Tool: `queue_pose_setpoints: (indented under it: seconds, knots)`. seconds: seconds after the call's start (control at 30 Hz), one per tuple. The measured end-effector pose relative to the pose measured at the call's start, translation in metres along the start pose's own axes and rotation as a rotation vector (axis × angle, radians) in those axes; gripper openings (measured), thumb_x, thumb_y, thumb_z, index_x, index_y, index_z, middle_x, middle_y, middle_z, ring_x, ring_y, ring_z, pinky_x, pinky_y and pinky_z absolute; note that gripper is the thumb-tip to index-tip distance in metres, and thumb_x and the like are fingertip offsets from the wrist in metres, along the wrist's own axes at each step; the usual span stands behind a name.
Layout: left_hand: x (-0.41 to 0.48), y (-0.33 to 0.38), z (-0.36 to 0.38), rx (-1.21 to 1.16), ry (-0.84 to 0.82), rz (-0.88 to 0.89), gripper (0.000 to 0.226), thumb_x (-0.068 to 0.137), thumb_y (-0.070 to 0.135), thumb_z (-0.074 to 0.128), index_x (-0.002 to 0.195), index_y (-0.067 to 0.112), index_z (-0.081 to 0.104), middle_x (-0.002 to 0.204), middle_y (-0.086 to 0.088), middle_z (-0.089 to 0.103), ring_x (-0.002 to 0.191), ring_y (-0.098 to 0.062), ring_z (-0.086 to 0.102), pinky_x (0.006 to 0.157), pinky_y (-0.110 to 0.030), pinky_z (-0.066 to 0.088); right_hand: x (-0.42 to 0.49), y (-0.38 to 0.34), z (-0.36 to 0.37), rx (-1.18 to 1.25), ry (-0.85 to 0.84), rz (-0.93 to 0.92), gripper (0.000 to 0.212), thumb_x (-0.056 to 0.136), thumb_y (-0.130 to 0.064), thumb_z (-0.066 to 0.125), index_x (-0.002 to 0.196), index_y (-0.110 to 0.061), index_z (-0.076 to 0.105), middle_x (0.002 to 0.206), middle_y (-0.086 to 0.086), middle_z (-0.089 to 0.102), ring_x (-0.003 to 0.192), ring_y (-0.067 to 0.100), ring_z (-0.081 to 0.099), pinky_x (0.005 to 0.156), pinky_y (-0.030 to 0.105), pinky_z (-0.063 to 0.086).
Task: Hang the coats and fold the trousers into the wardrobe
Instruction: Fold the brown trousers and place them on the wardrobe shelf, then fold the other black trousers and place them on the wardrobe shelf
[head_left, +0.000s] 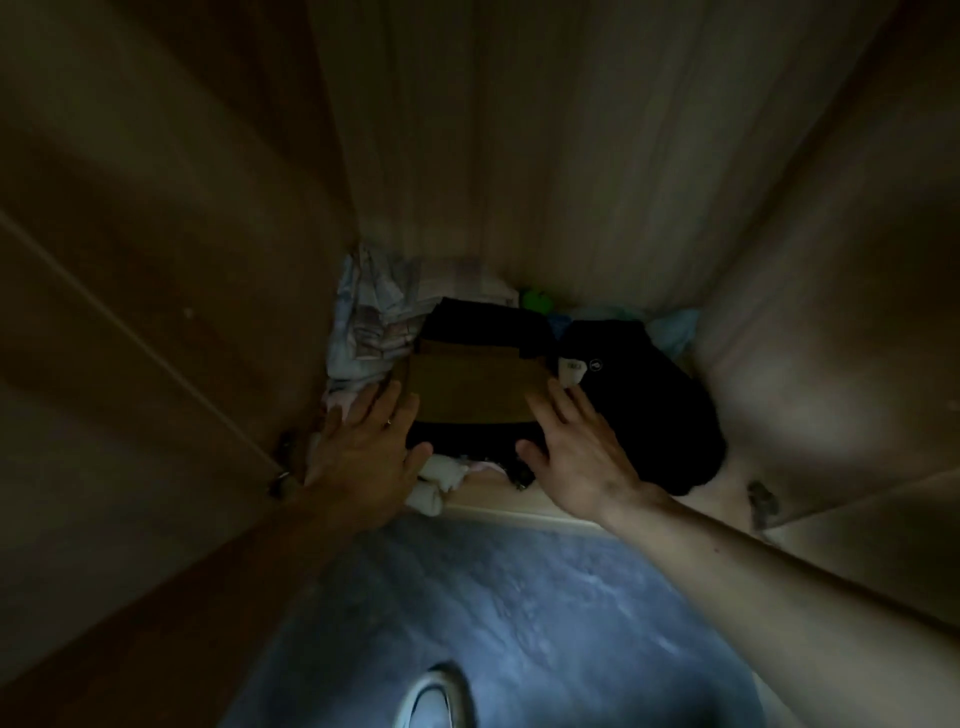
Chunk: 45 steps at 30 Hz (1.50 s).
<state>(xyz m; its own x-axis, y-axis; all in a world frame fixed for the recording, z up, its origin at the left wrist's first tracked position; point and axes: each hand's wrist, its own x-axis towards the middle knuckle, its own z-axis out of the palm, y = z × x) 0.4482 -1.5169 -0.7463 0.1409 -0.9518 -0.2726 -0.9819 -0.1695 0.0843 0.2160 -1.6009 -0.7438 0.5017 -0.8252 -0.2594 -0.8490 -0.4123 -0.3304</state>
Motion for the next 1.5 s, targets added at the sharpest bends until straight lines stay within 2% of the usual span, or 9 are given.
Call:
queue_pose_setpoints:
  seconds: [0.13, 0.23, 0.3, 0.47, 0.63, 0.77, 1.03, 1.2, 1.5]
  knots:
    - [-0.080, 0.013, -0.071, -0.043, -0.029, 0.007, 0.098, 0.074, 0.066, -0.009, 0.159, 0.022, 0.014, 0.167, -0.001, 0.003, 0.154, -0.025, 0.002, 0.122, -0.051, 0.012, -0.076, -0.035, -0.076, -0.059, -0.032, 0.000, 0.065, 0.103, -0.051, 0.033, 0.158, -0.026, 0.010, 0.166, 0.003, -0.004, 0.152, 0.025, -0.007, 0.122, 0.048, 0.013]
    - [-0.136, 0.020, -0.122, -0.039, 0.099, 0.050, 0.084, 0.092, 0.064, 0.012, 0.143, 0.010, 0.050, 0.153, -0.013, 0.043, 0.139, -0.036, 0.044, 0.109, -0.058, 0.039, -0.133, -0.062, -0.130, -0.005, -0.018, 0.031, 0.064, 0.103, -0.052, 0.034, 0.157, -0.025, 0.014, 0.167, 0.003, 0.000, 0.153, 0.023, -0.004, 0.121, 0.047, 0.016]
    - [-0.176, 0.026, -0.158, -0.051, 0.167, 0.060, 0.076, 0.099, 0.059, 0.017, 0.133, 0.007, 0.061, 0.137, -0.018, 0.059, 0.125, -0.038, 0.057, 0.097, -0.057, 0.050, -0.170, -0.080, -0.168, 0.031, -0.014, 0.056, 0.063, 0.103, -0.051, 0.035, 0.157, -0.024, 0.016, 0.167, 0.003, 0.002, 0.153, 0.024, -0.001, 0.121, 0.045, 0.016]
    - [-0.253, 0.042, -0.251, -0.073, 0.129, 0.034, 0.085, 0.088, 0.066, 0.006, 0.152, 0.019, 0.037, 0.158, -0.007, 0.036, 0.146, -0.029, 0.030, 0.115, -0.049, 0.032, -0.248, -0.127, -0.250, 0.096, 0.041, 0.100, 0.062, 0.103, -0.049, 0.035, 0.157, -0.023, 0.019, 0.166, 0.003, 0.007, 0.153, 0.024, 0.003, 0.122, 0.042, 0.016]
    - [-0.321, 0.049, -0.313, -0.087, 0.118, 0.042, 0.094, 0.079, 0.067, -0.004, 0.156, 0.024, 0.027, 0.163, -0.001, 0.024, 0.150, -0.024, 0.020, 0.119, -0.043, 0.021, -0.321, -0.169, -0.307, 0.123, 0.141, 0.134, 0.061, 0.103, -0.047, 0.037, 0.156, -0.021, 0.021, 0.165, 0.006, 0.013, 0.152, 0.026, 0.007, 0.121, 0.038, 0.016]
    - [-0.365, 0.048, -0.349, -0.088, 0.129, 0.085, 0.067, 0.099, 0.058, 0.024, 0.157, 0.024, 0.020, 0.164, -0.001, 0.020, 0.151, -0.024, 0.015, 0.121, -0.045, 0.018, -0.382, -0.197, -0.336, 0.093, 0.197, 0.172, 0.061, 0.103, -0.047, 0.036, 0.156, -0.020, 0.021, 0.165, 0.008, 0.014, 0.152, 0.027, 0.010, 0.121, 0.040, 0.019]
    - [-0.448, 0.078, -0.410, -0.254, 0.100, 0.132, 0.061, 0.102, 0.054, 0.032, 0.156, 0.029, 0.020, 0.165, 0.003, 0.015, 0.151, -0.027, 0.011, 0.113, -0.070, 0.017, -0.511, -0.242, -0.362, 0.137, 0.291, 0.332, 0.059, 0.103, -0.049, 0.035, 0.155, -0.027, 0.019, 0.165, 0.004, 0.012, 0.150, 0.029, 0.009, 0.115, 0.050, 0.030]
    - [-0.489, 0.123, -0.428, -0.266, 0.099, 0.299, 0.058, 0.103, 0.053, 0.032, 0.156, 0.036, 0.016, 0.166, 0.003, 0.011, 0.152, -0.027, 0.008, 0.112, -0.072, 0.014, -0.597, -0.238, -0.366, 0.085, 0.387, 0.421, 0.059, 0.103, -0.050, 0.034, 0.155, -0.027, 0.020, 0.164, 0.003, 0.014, 0.150, 0.028, 0.013, 0.113, 0.050, 0.034]
    - [-0.591, 0.280, -0.432, -0.126, 0.135, 0.629, 0.053, 0.104, 0.050, 0.030, 0.154, 0.035, 0.019, 0.163, 0.004, 0.017, 0.150, -0.026, 0.013, 0.113, -0.070, 0.015, -0.786, -0.192, -0.358, 0.113, 0.602, 0.656, 0.060, 0.101, -0.047, 0.044, 0.153, -0.022, 0.030, 0.162, 0.009, 0.021, 0.147, 0.032, 0.019, 0.116, 0.047, 0.029]
